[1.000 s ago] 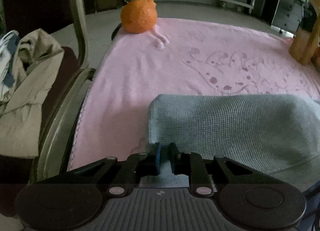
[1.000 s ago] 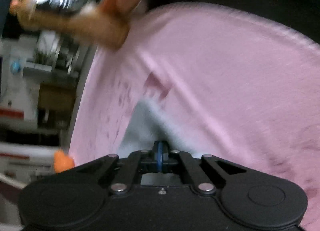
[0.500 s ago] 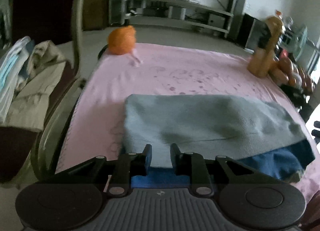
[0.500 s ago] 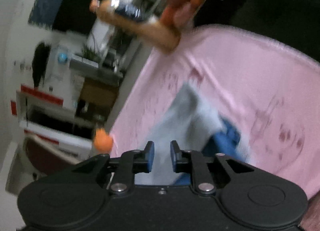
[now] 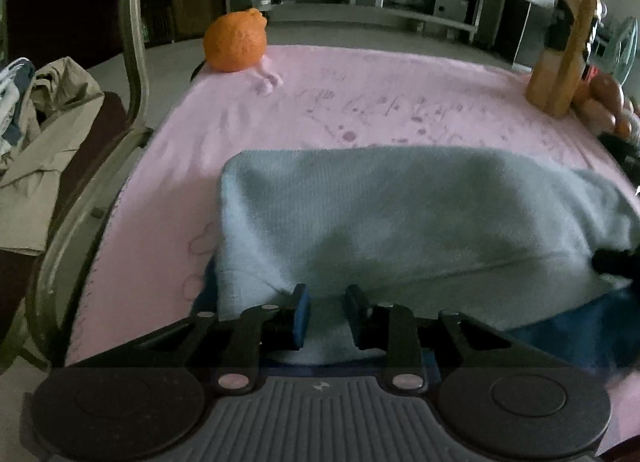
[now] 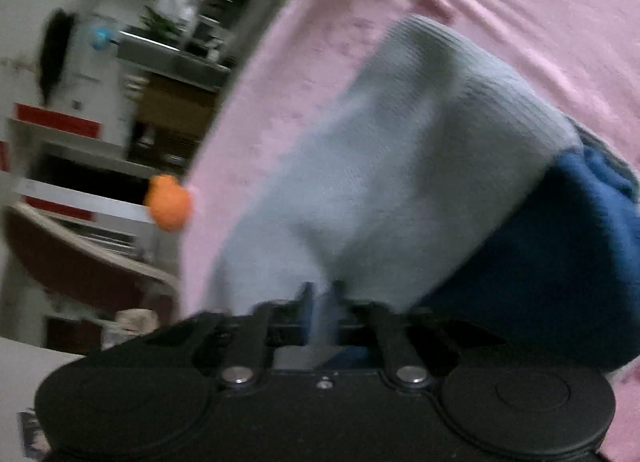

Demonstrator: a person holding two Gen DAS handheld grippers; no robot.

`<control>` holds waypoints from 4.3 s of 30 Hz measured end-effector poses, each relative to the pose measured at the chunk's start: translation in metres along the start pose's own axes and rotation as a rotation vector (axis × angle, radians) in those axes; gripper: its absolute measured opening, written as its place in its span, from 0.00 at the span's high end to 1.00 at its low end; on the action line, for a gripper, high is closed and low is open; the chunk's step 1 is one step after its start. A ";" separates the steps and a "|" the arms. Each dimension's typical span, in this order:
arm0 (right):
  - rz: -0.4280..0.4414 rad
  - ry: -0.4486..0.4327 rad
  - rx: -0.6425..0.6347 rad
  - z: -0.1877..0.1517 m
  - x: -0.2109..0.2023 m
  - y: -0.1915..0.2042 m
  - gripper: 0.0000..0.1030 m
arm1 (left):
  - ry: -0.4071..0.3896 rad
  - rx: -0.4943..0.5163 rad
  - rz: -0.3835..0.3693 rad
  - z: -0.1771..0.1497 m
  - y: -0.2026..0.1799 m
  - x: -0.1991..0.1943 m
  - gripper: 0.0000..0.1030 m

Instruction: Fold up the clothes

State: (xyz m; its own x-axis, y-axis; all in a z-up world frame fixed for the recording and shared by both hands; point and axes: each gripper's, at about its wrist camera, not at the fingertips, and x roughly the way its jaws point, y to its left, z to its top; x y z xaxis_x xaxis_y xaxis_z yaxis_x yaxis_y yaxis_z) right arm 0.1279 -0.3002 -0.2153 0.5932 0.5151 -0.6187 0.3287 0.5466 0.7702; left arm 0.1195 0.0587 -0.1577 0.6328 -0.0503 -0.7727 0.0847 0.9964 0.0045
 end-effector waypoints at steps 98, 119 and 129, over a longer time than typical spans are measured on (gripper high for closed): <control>0.048 -0.352 0.117 -0.018 -0.098 -0.079 0.36 | 0.017 0.063 -0.094 -0.030 -0.018 -0.044 0.73; 0.236 -0.091 0.195 -0.021 -0.074 -0.079 0.54 | 0.007 0.084 -0.110 -0.031 -0.022 -0.046 0.73; -0.024 -0.392 0.138 -0.023 -0.089 -0.054 0.82 | -0.002 0.095 -0.187 -0.024 -0.024 -0.054 0.78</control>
State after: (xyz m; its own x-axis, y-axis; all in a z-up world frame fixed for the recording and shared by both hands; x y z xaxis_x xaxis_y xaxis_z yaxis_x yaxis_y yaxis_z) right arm 0.0401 -0.3605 -0.2054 0.8103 0.1980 -0.5515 0.4258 0.4477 0.7863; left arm 0.0650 0.0393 -0.1311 0.6009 -0.2336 -0.7644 0.2727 0.9589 -0.0786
